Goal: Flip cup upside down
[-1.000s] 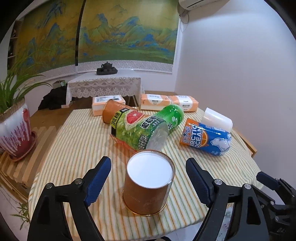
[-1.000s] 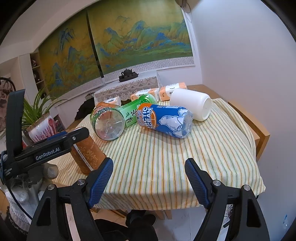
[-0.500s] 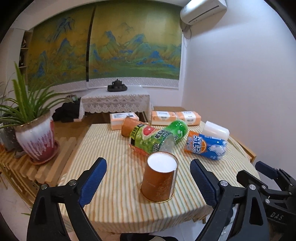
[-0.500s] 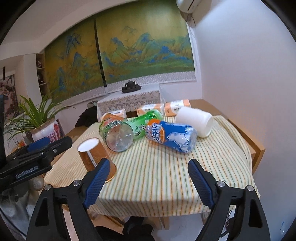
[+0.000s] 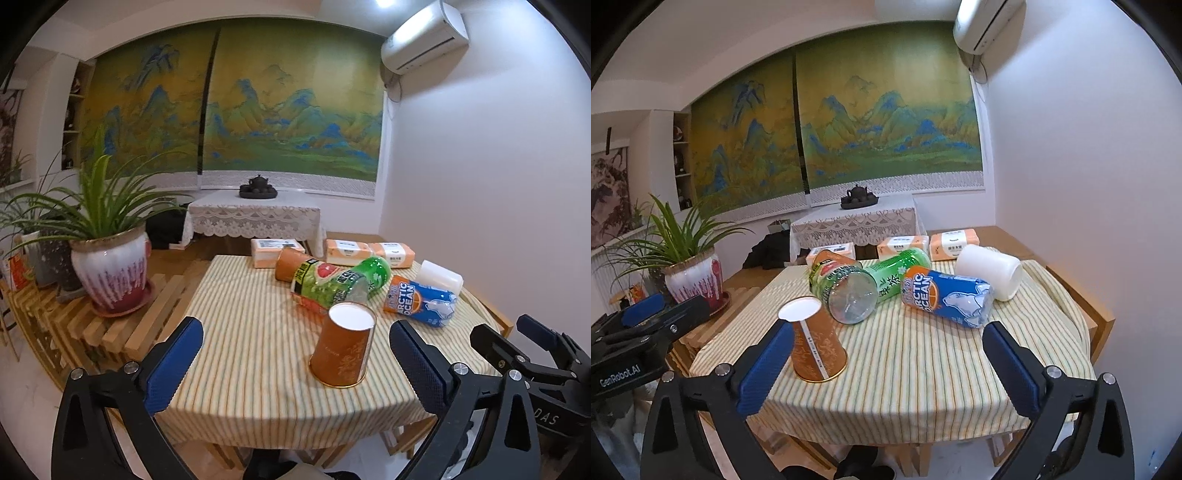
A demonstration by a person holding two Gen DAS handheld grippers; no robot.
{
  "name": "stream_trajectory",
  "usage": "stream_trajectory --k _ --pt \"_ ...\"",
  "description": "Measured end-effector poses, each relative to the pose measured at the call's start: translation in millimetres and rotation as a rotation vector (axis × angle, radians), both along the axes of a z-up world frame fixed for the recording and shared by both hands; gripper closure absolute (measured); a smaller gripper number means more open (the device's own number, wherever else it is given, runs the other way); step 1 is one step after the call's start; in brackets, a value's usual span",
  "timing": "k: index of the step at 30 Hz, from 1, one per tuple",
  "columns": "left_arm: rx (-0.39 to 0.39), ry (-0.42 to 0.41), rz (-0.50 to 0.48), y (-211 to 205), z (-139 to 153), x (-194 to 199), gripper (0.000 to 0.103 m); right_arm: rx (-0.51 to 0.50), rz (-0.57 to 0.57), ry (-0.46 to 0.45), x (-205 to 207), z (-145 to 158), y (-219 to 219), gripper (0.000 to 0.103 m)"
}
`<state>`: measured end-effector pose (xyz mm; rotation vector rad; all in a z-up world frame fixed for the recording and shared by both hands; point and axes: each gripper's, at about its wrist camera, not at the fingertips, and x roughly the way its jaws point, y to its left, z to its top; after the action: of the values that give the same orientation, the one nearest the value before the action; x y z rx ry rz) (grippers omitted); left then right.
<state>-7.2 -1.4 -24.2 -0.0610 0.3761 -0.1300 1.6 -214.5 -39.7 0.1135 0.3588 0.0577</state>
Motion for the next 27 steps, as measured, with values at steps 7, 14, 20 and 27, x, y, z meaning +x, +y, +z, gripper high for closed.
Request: stream_trajectory --k 7,14,20,27 --pt "-0.005 -0.016 0.061 11.9 -0.1 -9.2 0.001 -0.013 -0.005 -0.025 -3.6 1.3 10.6 0.002" --pt "-0.002 -0.024 0.082 17.1 2.1 -10.2 0.001 -0.032 -0.029 -0.053 -6.8 3.7 13.7 0.002" --pt "0.005 -0.021 0.08 15.3 1.8 -9.0 0.001 -0.053 -0.039 -0.07 -8.2 5.7 16.2 0.002" --pt "0.003 -0.015 0.079 14.6 1.6 -6.6 0.001 -0.066 -0.041 -0.082 -8.5 6.9 18.3 0.002"
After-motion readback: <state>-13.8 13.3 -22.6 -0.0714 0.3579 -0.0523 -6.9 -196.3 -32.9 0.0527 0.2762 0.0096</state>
